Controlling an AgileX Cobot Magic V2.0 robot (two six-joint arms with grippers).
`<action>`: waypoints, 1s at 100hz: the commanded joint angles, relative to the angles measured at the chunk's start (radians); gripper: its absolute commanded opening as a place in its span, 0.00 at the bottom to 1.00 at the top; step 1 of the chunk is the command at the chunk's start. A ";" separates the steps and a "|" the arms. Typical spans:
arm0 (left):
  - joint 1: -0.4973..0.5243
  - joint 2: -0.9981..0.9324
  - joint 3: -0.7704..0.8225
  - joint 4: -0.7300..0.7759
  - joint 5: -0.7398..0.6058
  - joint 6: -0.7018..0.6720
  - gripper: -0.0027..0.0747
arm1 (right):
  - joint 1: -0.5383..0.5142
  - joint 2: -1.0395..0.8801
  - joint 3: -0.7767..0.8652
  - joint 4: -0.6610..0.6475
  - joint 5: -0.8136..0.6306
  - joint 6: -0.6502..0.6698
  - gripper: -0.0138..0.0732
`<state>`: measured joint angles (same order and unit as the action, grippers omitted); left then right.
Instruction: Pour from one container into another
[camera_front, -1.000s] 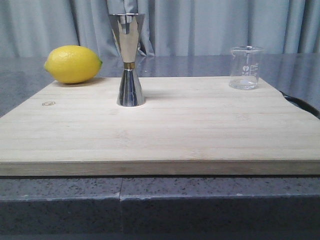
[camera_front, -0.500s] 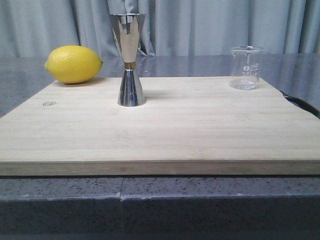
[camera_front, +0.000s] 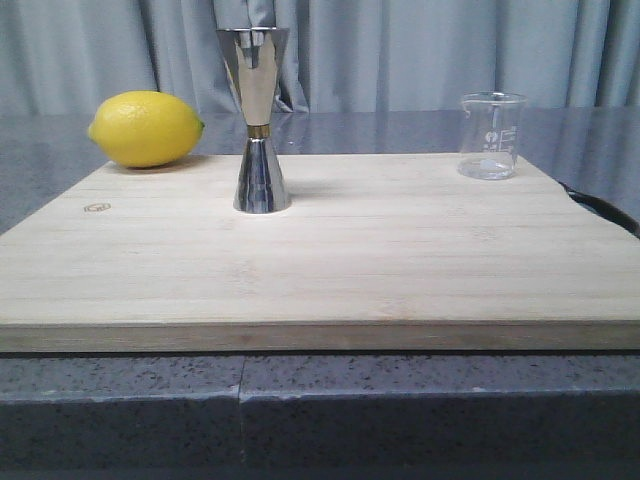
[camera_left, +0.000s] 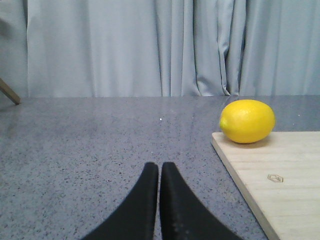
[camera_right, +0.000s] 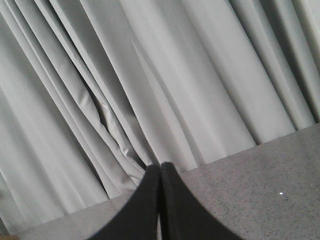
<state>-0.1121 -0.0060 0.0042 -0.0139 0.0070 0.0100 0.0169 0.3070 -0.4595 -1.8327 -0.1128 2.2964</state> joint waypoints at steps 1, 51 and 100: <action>0.003 -0.025 0.005 -0.021 -0.093 0.035 0.01 | 0.001 0.007 -0.026 -0.045 0.035 -0.004 0.08; 0.003 -0.025 0.005 -0.021 -0.099 0.035 0.01 | 0.001 0.007 -0.026 -0.045 0.035 -0.004 0.08; 0.003 -0.025 0.005 -0.021 -0.099 0.035 0.01 | 0.001 0.007 -0.018 -0.001 0.047 -0.111 0.08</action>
<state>-0.1115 -0.0060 0.0042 -0.0269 -0.0090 0.0433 0.0169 0.3070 -0.4578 -1.8327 -0.1123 2.2884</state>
